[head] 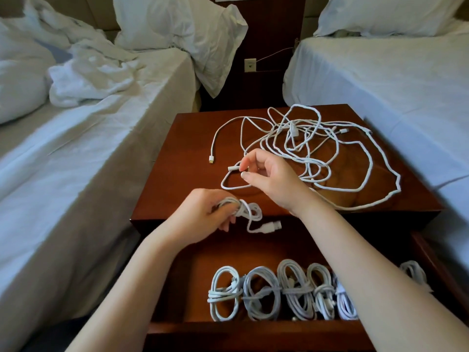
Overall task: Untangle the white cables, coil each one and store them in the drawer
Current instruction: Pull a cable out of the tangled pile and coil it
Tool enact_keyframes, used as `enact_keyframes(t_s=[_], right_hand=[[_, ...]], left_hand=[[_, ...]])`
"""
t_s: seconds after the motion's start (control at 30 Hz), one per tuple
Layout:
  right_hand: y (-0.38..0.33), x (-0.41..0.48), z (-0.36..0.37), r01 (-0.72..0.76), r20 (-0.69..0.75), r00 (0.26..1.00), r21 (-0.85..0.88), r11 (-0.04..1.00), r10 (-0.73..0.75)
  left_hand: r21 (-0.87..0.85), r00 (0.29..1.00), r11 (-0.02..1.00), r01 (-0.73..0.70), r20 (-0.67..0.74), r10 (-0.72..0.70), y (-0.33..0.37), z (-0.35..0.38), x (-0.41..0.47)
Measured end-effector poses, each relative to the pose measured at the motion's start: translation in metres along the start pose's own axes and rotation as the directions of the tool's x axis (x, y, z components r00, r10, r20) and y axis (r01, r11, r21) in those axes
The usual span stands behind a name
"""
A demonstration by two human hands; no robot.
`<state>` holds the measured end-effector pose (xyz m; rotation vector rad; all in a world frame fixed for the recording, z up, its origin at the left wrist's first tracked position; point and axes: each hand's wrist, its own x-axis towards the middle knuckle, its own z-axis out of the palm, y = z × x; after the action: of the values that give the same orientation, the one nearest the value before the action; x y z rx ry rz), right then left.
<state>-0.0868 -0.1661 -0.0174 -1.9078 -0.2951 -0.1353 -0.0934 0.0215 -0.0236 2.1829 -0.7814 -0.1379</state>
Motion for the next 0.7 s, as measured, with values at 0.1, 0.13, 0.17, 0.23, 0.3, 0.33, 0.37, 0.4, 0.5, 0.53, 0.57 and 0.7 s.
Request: enact_keyframes(t_s=[0.1,0.13,0.17,0.23,0.3,0.33,0.37,0.4,0.5,0.53,0.57,0.7], right_hand=[[0.002,-0.003,0.001,-0.016,0.029,0.999,-0.052,0.999,0.018],[0.003,-0.004,0.001,-0.027,0.052,0.998,-0.096,0.995,0.032],[0.003,-0.004,0.001,-0.035,0.077,0.996,-0.150,0.988,0.048],[0.003,-0.005,0.004,-0.042,0.120,0.990,-0.253,0.967,0.074],[0.003,-0.005,0.006,-0.036,0.151,0.985,-0.316,0.948,0.088],[0.003,-0.005,0.006,-0.037,0.160,0.983,-0.331,0.943,0.095],[0.003,-0.006,0.007,-0.040,0.167,0.981,-0.337,0.941,0.102],[0.004,-0.006,0.008,-0.040,0.175,0.979,-0.344,0.938,0.106],[0.006,-0.008,0.013,0.014,0.200,0.977,-0.400,0.916,0.073],[0.006,-0.007,0.015,0.037,0.205,0.977,-0.413,0.910,0.054],[0.005,-0.007,0.017,0.059,0.213,0.976,-0.421,0.905,0.036],[0.002,-0.010,0.019,0.116,0.297,0.955,-0.440,0.890,0.022]], left_hand=[[-0.018,0.995,1.000,0.022,-0.101,-0.023,-0.006,-0.011,0.000],[-0.029,0.991,0.999,0.033,-0.132,-0.036,-0.007,-0.013,-0.001],[-0.046,0.985,0.998,0.049,-0.164,-0.056,-0.008,-0.014,-0.002],[-0.061,0.969,0.996,0.072,-0.231,-0.084,-0.011,-0.018,-0.003],[-0.032,0.958,0.997,0.069,-0.277,-0.075,-0.013,-0.019,-0.004],[-0.016,0.952,0.998,0.059,-0.299,-0.061,-0.014,-0.020,-0.004],[0.005,0.945,0.999,0.047,-0.325,-0.042,-0.015,-0.021,-0.004],[0.032,0.936,0.999,0.035,-0.351,-0.021,-0.015,-0.021,-0.003],[0.078,0.924,0.997,0.025,-0.383,0.007,-0.014,-0.019,-0.002],[0.081,0.923,0.996,0.027,-0.384,0.007,-0.015,-0.018,-0.002],[0.087,0.920,0.996,0.029,-0.392,0.007,-0.016,-0.018,-0.001],[0.117,0.875,0.992,0.035,-0.483,0.026,-0.024,-0.018,0.000]])
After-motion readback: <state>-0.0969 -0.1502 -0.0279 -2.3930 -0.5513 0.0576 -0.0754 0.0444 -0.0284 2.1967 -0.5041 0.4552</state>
